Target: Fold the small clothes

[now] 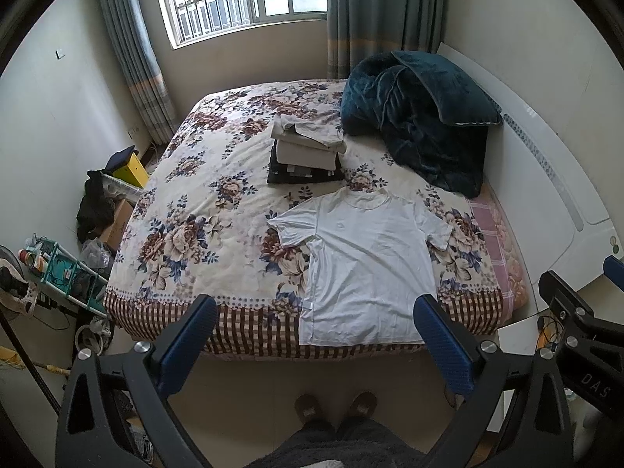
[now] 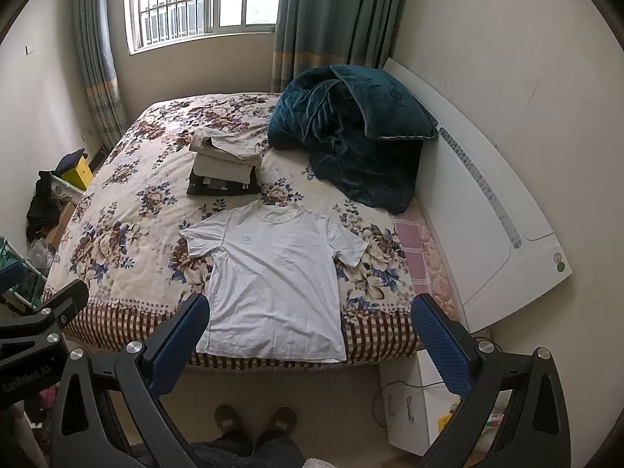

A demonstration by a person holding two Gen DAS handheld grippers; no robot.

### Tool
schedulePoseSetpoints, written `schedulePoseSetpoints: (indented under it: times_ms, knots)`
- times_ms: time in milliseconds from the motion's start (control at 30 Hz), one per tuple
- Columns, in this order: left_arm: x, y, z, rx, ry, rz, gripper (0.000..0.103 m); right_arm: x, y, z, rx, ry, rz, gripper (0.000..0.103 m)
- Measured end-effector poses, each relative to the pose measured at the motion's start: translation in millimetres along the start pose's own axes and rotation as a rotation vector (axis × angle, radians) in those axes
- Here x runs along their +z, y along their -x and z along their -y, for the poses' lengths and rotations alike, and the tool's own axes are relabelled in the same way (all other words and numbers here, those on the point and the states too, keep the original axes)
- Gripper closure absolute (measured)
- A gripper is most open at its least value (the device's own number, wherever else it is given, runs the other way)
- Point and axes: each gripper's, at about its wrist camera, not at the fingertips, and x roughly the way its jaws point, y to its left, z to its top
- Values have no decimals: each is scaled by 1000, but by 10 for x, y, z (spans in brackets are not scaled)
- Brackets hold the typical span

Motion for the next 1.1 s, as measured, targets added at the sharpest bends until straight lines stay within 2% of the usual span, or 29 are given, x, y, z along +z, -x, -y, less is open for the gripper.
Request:
schedulePoseSetpoints:
  times_ms: [200, 267, 300, 467, 1100]
  knots:
    - [78, 75, -72, -1, -1, 5, 0, 58, 61, -27, -1, 2, 5, 0]
    - [172, 113, -87, -1, 2, 7, 0, 198, 160, -12, 2, 6, 7, 0]
    - [111, 105, -87, -1, 0, 9, 0, 250, 182, -13, 2, 7, 8, 0]
    - [275, 118, -105, 1, 2, 14, 0, 232, 196, -14, 1, 6, 11, 0]
    - [182, 175, -163, -2, 6, 28, 0, 243, 249, -55, -1, 8, 19, 0]
